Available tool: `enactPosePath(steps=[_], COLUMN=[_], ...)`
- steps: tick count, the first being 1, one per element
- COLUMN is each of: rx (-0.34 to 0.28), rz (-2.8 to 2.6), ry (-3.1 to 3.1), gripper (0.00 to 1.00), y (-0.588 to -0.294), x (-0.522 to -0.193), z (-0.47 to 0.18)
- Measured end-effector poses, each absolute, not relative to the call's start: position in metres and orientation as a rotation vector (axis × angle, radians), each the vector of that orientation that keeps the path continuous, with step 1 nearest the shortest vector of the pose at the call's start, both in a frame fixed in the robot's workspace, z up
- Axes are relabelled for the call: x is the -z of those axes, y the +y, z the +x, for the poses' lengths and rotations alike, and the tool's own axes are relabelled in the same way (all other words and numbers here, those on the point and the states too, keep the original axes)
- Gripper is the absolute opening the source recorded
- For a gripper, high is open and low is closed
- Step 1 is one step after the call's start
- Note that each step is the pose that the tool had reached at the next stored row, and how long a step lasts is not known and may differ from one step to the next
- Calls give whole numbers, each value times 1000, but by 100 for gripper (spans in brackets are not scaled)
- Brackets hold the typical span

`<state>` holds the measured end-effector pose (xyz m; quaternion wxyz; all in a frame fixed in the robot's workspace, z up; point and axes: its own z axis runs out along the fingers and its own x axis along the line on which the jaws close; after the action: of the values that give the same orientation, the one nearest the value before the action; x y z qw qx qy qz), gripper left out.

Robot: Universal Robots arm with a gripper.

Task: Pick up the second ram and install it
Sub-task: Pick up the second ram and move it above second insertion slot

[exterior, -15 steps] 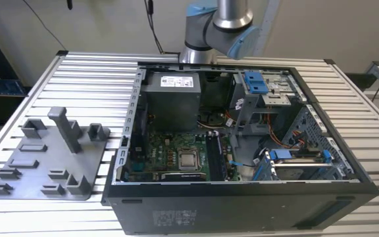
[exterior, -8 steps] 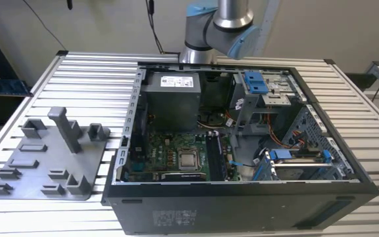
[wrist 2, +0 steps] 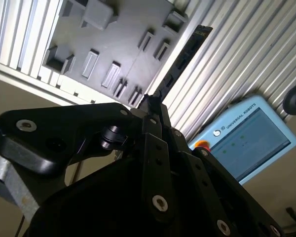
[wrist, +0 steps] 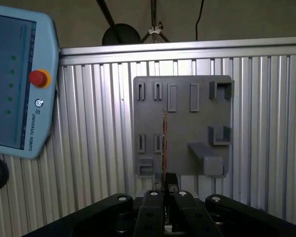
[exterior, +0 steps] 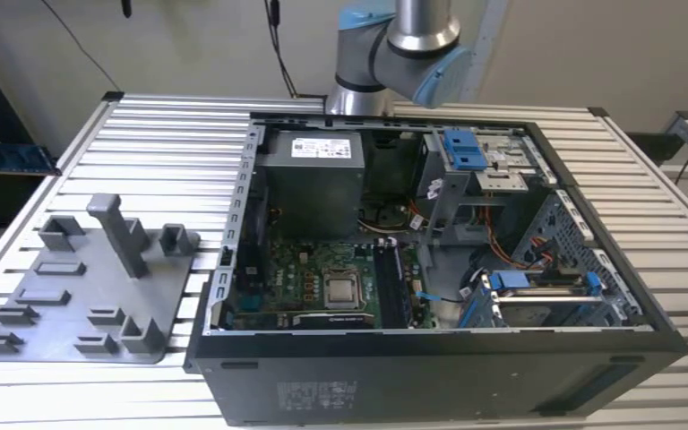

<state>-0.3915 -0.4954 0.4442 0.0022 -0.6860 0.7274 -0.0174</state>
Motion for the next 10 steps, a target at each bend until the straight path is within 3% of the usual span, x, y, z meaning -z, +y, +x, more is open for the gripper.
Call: enactPosePath(steps=[10], rx=[55], rz=[-2152], ry=[2282], gripper=[14], y=[-495], x=[-444], z=[-382])
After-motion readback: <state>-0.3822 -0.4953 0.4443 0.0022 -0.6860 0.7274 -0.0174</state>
